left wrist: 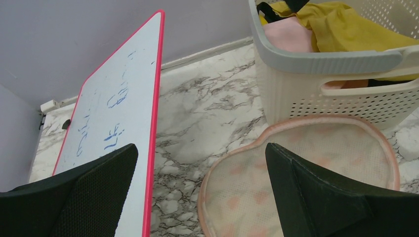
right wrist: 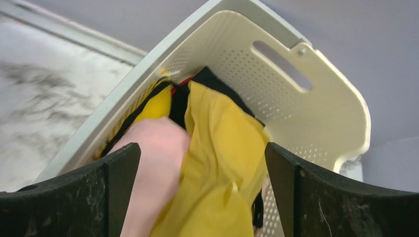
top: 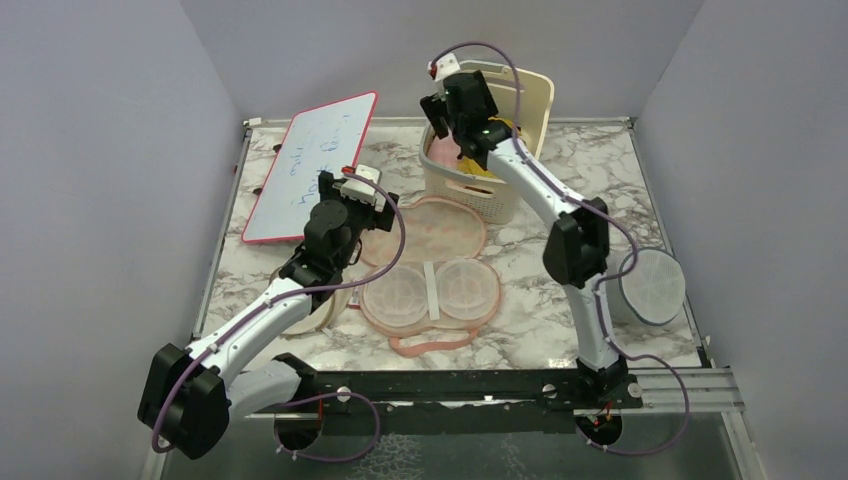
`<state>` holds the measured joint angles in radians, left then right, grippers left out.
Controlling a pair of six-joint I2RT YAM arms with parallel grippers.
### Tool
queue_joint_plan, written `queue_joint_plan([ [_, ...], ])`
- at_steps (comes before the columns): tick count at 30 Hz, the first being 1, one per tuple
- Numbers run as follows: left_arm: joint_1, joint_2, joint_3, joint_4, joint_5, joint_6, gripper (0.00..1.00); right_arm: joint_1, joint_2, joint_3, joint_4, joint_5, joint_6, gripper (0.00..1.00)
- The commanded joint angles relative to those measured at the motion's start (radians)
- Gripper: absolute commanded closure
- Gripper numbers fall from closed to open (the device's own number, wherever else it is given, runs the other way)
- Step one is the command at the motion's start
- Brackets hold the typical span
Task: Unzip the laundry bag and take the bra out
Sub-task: Place the bra in the bin, then close the laundry bag at the center of the board.
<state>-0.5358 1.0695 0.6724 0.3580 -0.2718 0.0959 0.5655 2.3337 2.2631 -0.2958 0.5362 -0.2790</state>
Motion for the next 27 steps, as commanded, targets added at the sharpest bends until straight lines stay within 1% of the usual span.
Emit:
queue_joint_plan([
  [1,0.005,0.006,0.024,-0.008,0.023,0.003,0.01,0.008,-0.335,-0.2,-0.147,-0.259,0.216,0.05],
  [5,0.005,0.007,0.029,-0.017,0.028,-0.003,0.01,0.016,-0.634,-0.589,-0.041,-0.519,0.359,0.05],
  [6,0.005,0.006,0.031,-0.017,0.032,-0.006,0.01,0.016,-0.704,-0.72,-0.01,-0.573,0.385,0.05],
  [9,0.005,0.002,0.036,-0.021,0.052,-0.013,0.01,0.017,-0.89,-0.98,0.07,-0.686,0.453,0.05],
  [13,0.005,0.004,0.048,-0.036,0.078,-0.019,0.01,0.016,-1.059,-1.28,0.169,-0.727,0.539,0.05],
  [16,0.005,0.012,0.052,-0.043,0.095,-0.022,0.01,0.016,-1.124,-1.459,0.25,-0.712,0.607,0.05],
  [18,0.004,0.024,0.058,-0.053,0.122,-0.025,0.01,0.014,-1.137,-1.544,0.313,-0.695,0.654,0.05],
  [21,0.006,0.061,0.076,-0.077,0.177,-0.021,0.01,0.014,-1.119,-1.603,0.383,-0.69,0.677,0.07],
  [25,0.005,0.111,0.114,-0.114,0.215,-0.023,0.01,0.014,-1.057,-1.637,0.462,-0.531,0.707,0.07],
  [27,0.005,0.121,0.119,-0.115,0.231,-0.027,0.01,0.014,-1.019,-1.65,0.538,-0.487,0.704,0.07],
])
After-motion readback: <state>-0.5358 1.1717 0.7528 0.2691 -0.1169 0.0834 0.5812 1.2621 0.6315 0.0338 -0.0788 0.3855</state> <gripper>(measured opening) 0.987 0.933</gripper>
